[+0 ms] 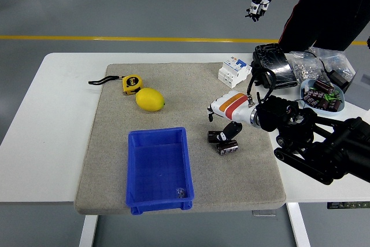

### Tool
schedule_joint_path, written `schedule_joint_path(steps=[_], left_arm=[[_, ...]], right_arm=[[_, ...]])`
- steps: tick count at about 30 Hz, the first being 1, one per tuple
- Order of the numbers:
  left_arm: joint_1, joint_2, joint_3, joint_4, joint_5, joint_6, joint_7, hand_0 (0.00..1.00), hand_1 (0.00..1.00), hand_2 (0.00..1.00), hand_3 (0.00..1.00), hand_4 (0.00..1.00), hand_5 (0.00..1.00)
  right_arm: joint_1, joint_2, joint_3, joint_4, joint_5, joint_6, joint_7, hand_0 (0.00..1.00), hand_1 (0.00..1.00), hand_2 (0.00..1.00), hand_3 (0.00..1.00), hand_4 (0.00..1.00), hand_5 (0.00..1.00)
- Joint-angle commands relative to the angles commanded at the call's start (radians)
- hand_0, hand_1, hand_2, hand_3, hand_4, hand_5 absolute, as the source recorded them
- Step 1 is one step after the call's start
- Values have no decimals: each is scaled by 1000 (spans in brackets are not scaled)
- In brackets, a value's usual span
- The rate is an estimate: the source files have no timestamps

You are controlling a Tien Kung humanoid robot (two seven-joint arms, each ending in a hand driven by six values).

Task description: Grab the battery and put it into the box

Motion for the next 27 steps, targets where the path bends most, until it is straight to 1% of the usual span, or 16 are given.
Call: schedule_joint_path(steps=[5,11,15,27], left_arm=[[-1,0,-1,-1,3,-1,1,645,637,645,579,629,580],[-4,-3,2,-1,-1,0,1,645,637,644,579,627,577],[-6,-4,3,-2,-3,1,1,645,637,643,578,628,574],[-7,-5,2,-2,0,0,2,646,636,643,578,626,570]], right_arm=[[-5,14,12,-17,-8,13,6,547,622,723,629,851,392],[-20,36,29,-67,-13,24,13,548,622,723,627,849,391],[-27,45,38,-88,-21,32,17,548,622,722,627,848,389],[-31,55,54,-115,-40,46,24,547,622,722,625,847,389]])
